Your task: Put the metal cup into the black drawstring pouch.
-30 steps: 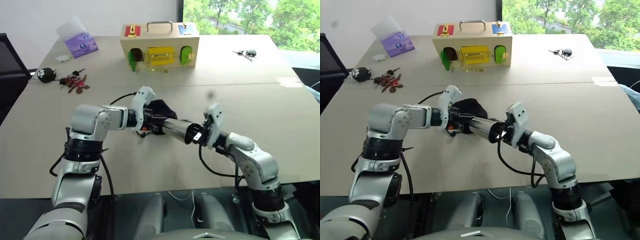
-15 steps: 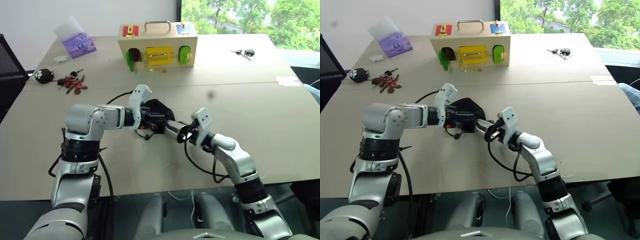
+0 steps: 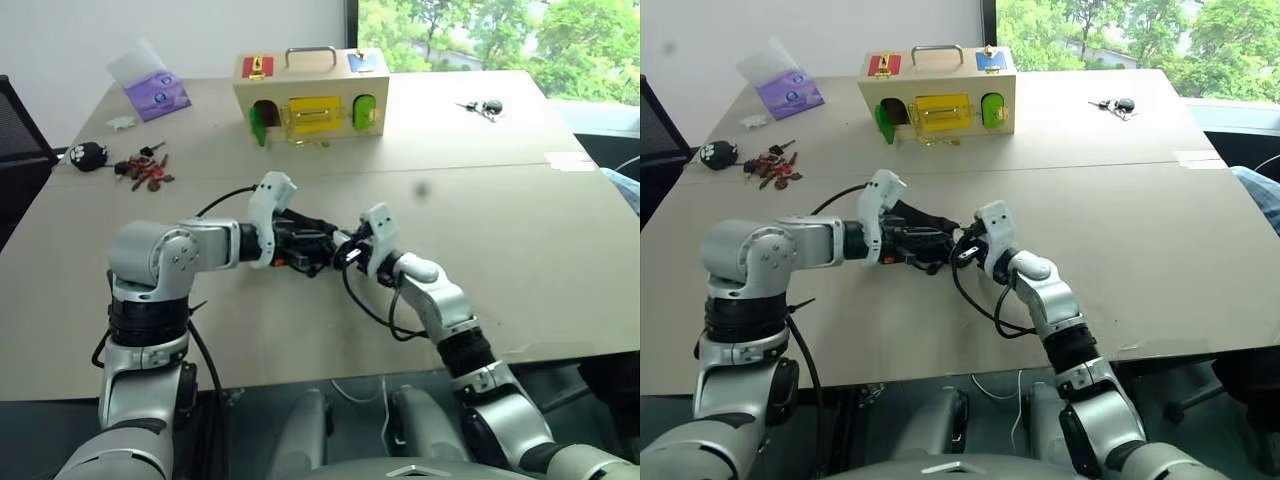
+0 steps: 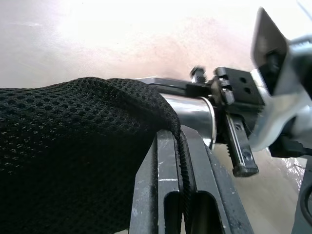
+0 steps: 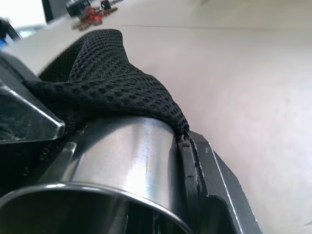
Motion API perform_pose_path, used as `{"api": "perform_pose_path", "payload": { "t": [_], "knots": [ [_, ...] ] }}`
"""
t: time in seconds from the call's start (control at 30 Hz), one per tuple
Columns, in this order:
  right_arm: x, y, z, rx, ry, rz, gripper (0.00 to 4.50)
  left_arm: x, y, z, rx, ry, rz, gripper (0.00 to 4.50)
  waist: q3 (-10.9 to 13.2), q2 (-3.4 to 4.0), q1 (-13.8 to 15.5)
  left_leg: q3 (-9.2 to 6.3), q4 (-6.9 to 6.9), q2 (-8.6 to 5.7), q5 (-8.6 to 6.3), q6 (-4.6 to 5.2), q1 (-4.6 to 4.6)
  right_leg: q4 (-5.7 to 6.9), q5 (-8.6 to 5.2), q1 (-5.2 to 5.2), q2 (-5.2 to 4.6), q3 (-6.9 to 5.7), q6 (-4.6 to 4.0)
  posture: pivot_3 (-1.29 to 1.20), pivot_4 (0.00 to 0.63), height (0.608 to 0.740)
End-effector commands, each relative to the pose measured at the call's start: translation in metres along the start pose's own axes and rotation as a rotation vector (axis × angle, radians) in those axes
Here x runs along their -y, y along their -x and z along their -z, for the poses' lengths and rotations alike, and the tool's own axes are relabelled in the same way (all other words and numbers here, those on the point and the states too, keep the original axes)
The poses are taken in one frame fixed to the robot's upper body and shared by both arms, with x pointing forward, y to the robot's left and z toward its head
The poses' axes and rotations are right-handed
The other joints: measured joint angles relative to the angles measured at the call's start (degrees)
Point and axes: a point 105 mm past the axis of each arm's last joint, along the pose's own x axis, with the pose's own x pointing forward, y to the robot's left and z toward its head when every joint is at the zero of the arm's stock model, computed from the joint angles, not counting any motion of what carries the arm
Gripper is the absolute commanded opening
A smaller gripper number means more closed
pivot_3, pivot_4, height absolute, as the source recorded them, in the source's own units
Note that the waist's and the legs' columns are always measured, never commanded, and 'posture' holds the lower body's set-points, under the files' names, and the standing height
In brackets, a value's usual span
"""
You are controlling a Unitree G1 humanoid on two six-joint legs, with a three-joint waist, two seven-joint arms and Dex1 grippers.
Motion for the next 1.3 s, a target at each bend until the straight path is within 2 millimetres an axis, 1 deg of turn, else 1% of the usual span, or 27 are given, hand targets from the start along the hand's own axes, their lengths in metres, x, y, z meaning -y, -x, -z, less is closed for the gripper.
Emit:
{"api": "perform_pose_path", "payload": {
  "t": [0.03, 0.1, 0.13, 0.17, 0.23, 0.27, 0.3, 0.37, 0.43, 0.47, 0.5, 0.57, 0.6, 0.67, 0.73, 0.77, 0.8, 0.83, 0.87, 0.9, 0.93, 0.97, 1.0, 1.03, 1.07, 1.13, 1.3],
  "knots": [
    [-0.008, -0.008, 0.006, -0.074, 0.344, -0.02, 0.04, 0.008, -0.001, -0.002, 0.035, 0.031, 0.051, 0.0, 0.0, 0.01, -0.02, 0.03, 0.0, -0.02, 0.0, 0.0, 0.01, 0.0, 0.0, 0.0, 0.0, 0.03, 0.0, 0.0, 0.15, 0.74],
    [-0.01, -0.013, 0.013, -0.107, 0.602, -0.039, 0.04, 0.012, -0.002, -0.005, 0.042, 0.018, 0.053, 0.0, -0.01, -0.01, -0.09, 0.11, 0.0, -0.06, 0.0, 0.0, 0.07, 0.0, 0.0, 0.01, -0.01, 0.08, 0.01, 0.0, 0.15, 0.74],
    [-0.011, -0.015, 0.015, -0.109, 0.629, -0.052, 0.04, 0.015, -0.002, -0.006, 0.044, 0.011, 0.057, 0.0, -0.01, -0.01, -0.12, 0.12, -0.01, -0.07, 0.0, 0.0, 0.1, -0.01, -0.01, 0.02, 0.0, 0.08, 0.02, 0.0, 0.15, 0.74],
    [-0.015, -0.018, 0.015, -0.104, 0.577, -0.067, 0.04, 0.022, -0.003, -0.01, 0.068, 0.008, 0.087, 0.0, -0.01, -0.01, -0.14, 0.13, -0.06, -0.05, 0.0, 0.0, 0.24, 0.0, -0.01, 0.12, 0.02, 0.09, 0.01, 0.0, 0.15, 0.74],
    [-0.022, -0.025, 0.008, -0.059, 0.339, -0.083, 0.04, 0.032, -0.002, -0.012, 0.079, -0.029, 0.121, 0.0, 0.0, -0.03, -0.29, 0.14, -0.19, -0.03, 0.0, 0.0, 0.56, -0.02, -0.02, 0.38, 0.05, 0.13, 0.0, 0.0, 0.15, 0.74],
    [-0.026, -0.029, 0.004, -0.046, 0.19, -0.098, 0.04, 0.04, -0.001, -0.014, 0.1, -0.047, 0.152, 0.0, 0.0, -0.05, -0.64, 0.11, -0.19, 0.03, 0.0, -0.01, 0.56, -0.04, -0.02, 0.39, 0.09, 0.12, 0.0, 0.0, 0.15, 0.74],
    [-0.03, -0.032, 0.0, -0.041, 0.097, -0.117, 0.04, 0.047, 0.001, -0.015, 0.116, -0.062, 0.18, 0.0, 0.01, -0.03, -0.88, 0.09, -0.19, 0.06, 0.01, -0.02, 0.54, -0.03, -0.01, 0.39, 0.1, 0.12, -0.02, 0.0, 0.15, 0.74],
    [-0.037, -0.038, -0.011, -0.016, -0.044, -0.153, 0.04, 0.057, 0.003, -0.014, 0.122, -0.085, 0.211, 0.0, 0.02, -0.01, -0.96, 0.08, -0.19, 0.12, 0.01, -0.03, 0.52, -0.03, 0.0, 0.38, 0.06, 0.12, -0.02, 0.0, 0.15, 0.74],
    [-0.037, -0.043, -0.021, -0.002, -0.089, -0.142, 0.04, 0.064, 0.006, -0.012, 0.123, -0.083, 0.244, 0.0, 0.03, -0.01, -0.75, 0.02, -0.17, 0.08, 0.01, -0.02, 0.44, -0.06, 0.0, 0.38, -0.03, 0.07, -0.02, 0.0, 0.15, 0.74],
    [-0.035, -0.045, -0.023, -0.005, -0.075, -0.124, 0.04, 0.068, 0.007, -0.011, 0.132, -0.075, 0.27, 0.0, 0.03, -0.01, -0.74, -0.02, -0.15, 0.04, 0.01, -0.02, 0.4, -0.11, 0.0, 0.39, -0.05, 0.02, -0.02, 0.0, 0.15, 0.74],
    [-0.03, -0.047, -0.025, -0.006, 0.028, -0.082, 0.04, 0.071, 0.008, -0.01, 0.134, -0.075, 0.28, 0.0, 0.03, -0.01, -0.74, -0.01, -0.15, 0.04, 0.0, -0.01, 0.4, -0.12, 0.0, 0.39, -0.06, 0.03, -0.01, 0.0, 0.15, 0.74],
    [-0.021, -0.05, -0.027, -0.023, 0.438, 0.007, 0.04, 0.073, 0.008, -0.009, 0.138, -0.062, 0.289, 0.0, 0.04, 0.0, -1.02, -0.01, -0.18, 0.0, 0.0, -0.01, 0.41, -0.12, -0.01, 0.38, -0.04, 0.03, -0.01, 0.0, 0.15, 0.74],
    [-0.021, -0.051, -0.027, -0.018, 0.576, 0.013, 0.04, 0.074, 0.008, -0.009, 0.14, -0.054, 0.292, 0.0, 0.04, 0.0, -1.26, 0.01, -0.19, -0.05, 0.0, -0.02, 0.42, -0.11, -0.01, 0.36, -0.01, 0.04, 0.0, 0.0, 0.15, 0.74],
    [-0.023, -0.051, -0.025, -0.009, 0.751, -0.013, 0.04, 0.076, 0.008, -0.012, 0.171, -0.043, 0.309, 0.0, 0.03, -0.01, -1.29, 0.01, -0.25, -0.06, 0.01, -0.02, 0.42, -0.11, -0.02, 0.32, 0.02, 0.03, 0.0, 0.0, 0.15, 0.74],
    [-0.029, -0.051, -0.02, -0.002, 0.709, -0.064, 0.04, 0.075, 0.009, -0.016, 0.194, -0.053, 0.299, 0.0, 0.03, -0.05, -1.2, 0.01, -0.28, -0.06, 0.01, -0.03, 0.4, -0.15, -0.02, 0.33, -0.01, 0.02, 0.0, 0.0, 0.15, 0.74],
    [-0.033, -0.053, -0.019, -0.008, 0.561, -0.083, 0.04, 0.076, 0.009, -0.017, 0.203, -0.055, 0.3, 0.0, 0.05, -0.07, -1.23, 0.01, -0.28, -0.05, 0.02, -0.05, 0.39, -0.19, -0.02, 0.34, -0.01, 0.02, 0.0, 0.0, 0.15, 0.74],
    [-0.037, -0.055, -0.021, -0.008, 0.326, -0.101, 0.04, 0.077, 0.009, -0.019, 0.213, -0.06, 0.304, 0.0, 0.05, -0.07, -1.23, 0.01, -0.28, -0.04, 0.04, -0.07, 0.36, -0.23, -0.01, 0.34, -0.01, 0.03, 0.0, 0.0, 0.15, 0.74],
    [-0.042, -0.056, -0.027, 0.008, 0.14, -0.126, 0.04, 0.078, 0.01, -0.02, 0.223, -0.064, 0.309, 0.0, 0.05, -0.07, -1.34, 0.01, -0.29, 0.0, 0.05, -0.1, 0.36, -0.25, -0.01, 0.34, -0.02, 0.04, -0.01, 0.0, 0.15, 0.74],
    [-0.044, -0.056, -0.031, 0.021, 0.029, -0.141, 0.04, 0.078, 0.009, -0.02, 0.226, -0.067, 0.31, 0.0, 0.09, -0.01, -1.29, 0.0, -0.3, 0.07, 0.06, -0.11, 0.36, -0.27, -0.01, 0.35, -0.02, 0.03, -0.02, 0.0, 0.15, 0.74],
    [-0.043, -0.056, -0.035, 0.024, 0.006, -0.145, 0.04, 0.079, 0.009, -0.021, 0.229, -0.066, 0.312, 0.0, 0.1, 0.01, -1.1, 0.0, -0.31, 0.09, 0.05, -0.1, 0.34, -0.27, 0.0, 0.33, -0.03, 0.04, -0.02, 0.0, 0.15, 0.74],
    [-0.037, -0.056, -0.034, 0.015, 0.196, -0.098, 0.04, 0.079, 0.009, -0.021, 0.233, -0.058, 0.318, 0.0, 0.09, -0.01, -0.88, -0.05, -0.35, 0.06, 0.05, -0.09, 0.33, -0.29, 0.0, 0.33, -0.08, -0.02, -0.02, 0.0, 0.15, 0.74],
    [-0.033, -0.056, -0.031, -0.012, 0.474, -0.07, 0.04, 0.079, 0.01, -0.02, 0.24, -0.052, 0.318, 0.0, 0.1, 0.0, -0.88, -0.1, -0.36, 0.05, 0.02, -0.06, 0.33, -0.34, 0.0, 0.35, -0.07, -0.07, -0.02, 0.0, 0.15, 0.74],
    [-0.033, -0.055, -0.026, -0.023, 0.679, -0.077, 0.04, 0.079, 0.01, -0.02, 0.245, -0.041, 0.321, 0.0, 0.1, 0.0, -0.92, -0.08, -0.4, 0.03, 0.02, -0.05, 0.33, -0.37, -0.01, 0.35, -0.06, -0.05, -0.02, 0.0, 0.15, 0.74],
    [-0.033, -0.055, -0.024, -0.021, 0.726, -0.079, 0.04, 0.078, 0.009, -0.019, 0.246, -0.03, 0.325, 0.0, 0.12, 0.03, -1.12, -0.06, -0.43, 0.01, 0.02, -0.05, 0.35, -0.39, -0.01, 0.35, -0.06, -0.03, -0.01, 0.0, 0.15, 0.74],
    [-0.032, -0.055, -0.023, -0.017, 0.715, -0.076, 0.04, 0.078, 0.009, -0.018, 0.246, -0.023, 0.327, 0.0, 0.11, 0.0, -1.15, 0.04, -0.47, -0.09, 0.02, -0.05, 0.35, -0.39, -0.01, 0.28, -0.05, 0.05, 0.0, 0.0, 0.15, 0.74],
    [-0.03, -0.056, -0.026, 0.002, 0.593, -0.063, 0.04, 0.079, 0.009, -0.017, 0.26, -0.013, 0.335, 0.0, 0.05, -0.1, -1.19, 0.01, -0.5, -0.05, 0.06, -0.12, 0.34, -0.41, -0.01, 0.26, -0.01, 0.02, -0.01, 0.0, 0.15, 0.74],
    [-0.042, -0.053, -0.029, 0.003, 0.546, -0.165, 0.04, 0.073, 0.008, -0.023, 0.322, 0.011, 0.33, 0.0, 0.06, -0.09, -1.12, 0.01, -0.68, 0.04, 0.18, -0.33, 0.3, -0.57, 0.0, 0.25, -0.02, 0.01, -0.02, 0.0, 0.15, 0.74]
  ]
}}
